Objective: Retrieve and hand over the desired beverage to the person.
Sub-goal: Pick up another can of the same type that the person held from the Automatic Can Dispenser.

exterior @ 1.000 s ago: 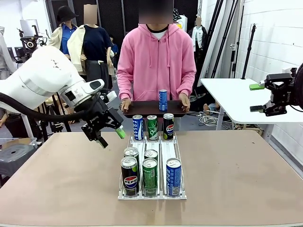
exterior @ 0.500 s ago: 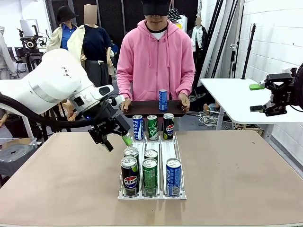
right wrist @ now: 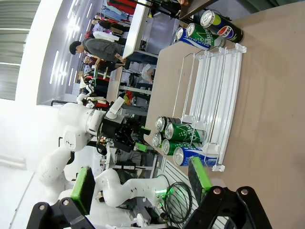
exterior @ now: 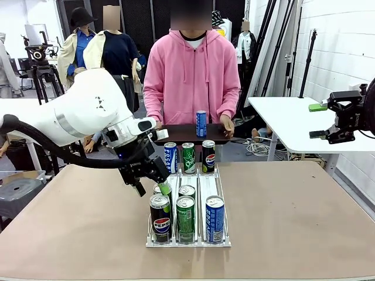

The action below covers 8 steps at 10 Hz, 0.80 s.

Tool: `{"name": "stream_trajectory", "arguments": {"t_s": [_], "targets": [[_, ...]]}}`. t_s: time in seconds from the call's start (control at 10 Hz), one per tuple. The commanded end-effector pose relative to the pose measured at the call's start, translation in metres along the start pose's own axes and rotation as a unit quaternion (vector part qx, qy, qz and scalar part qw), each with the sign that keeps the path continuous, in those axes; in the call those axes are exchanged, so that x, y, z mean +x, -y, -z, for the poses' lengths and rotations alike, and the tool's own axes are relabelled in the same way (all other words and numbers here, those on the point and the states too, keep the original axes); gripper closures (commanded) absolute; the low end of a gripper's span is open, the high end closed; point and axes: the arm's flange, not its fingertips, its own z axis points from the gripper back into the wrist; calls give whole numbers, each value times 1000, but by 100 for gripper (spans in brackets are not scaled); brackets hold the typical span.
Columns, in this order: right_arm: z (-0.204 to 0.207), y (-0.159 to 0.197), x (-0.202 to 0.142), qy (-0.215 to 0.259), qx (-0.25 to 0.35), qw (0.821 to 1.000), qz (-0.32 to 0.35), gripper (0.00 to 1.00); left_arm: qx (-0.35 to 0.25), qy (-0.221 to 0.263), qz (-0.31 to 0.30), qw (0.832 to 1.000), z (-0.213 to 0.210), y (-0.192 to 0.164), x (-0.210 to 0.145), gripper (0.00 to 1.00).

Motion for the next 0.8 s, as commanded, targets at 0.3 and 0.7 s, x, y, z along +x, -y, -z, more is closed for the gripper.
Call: {"name": "stream_trajectory", "arguments": {"t_s": [0.3, 0.7], "targets": [[-1, 0, 1, -2, -3, 1000, 0, 0, 58, -14, 22, 998, 13, 25, 7, 0], [-1, 0, 1, -2, -3, 1000, 0, 0, 109, -30, 51, 992, 25, 33, 5, 0]]}}
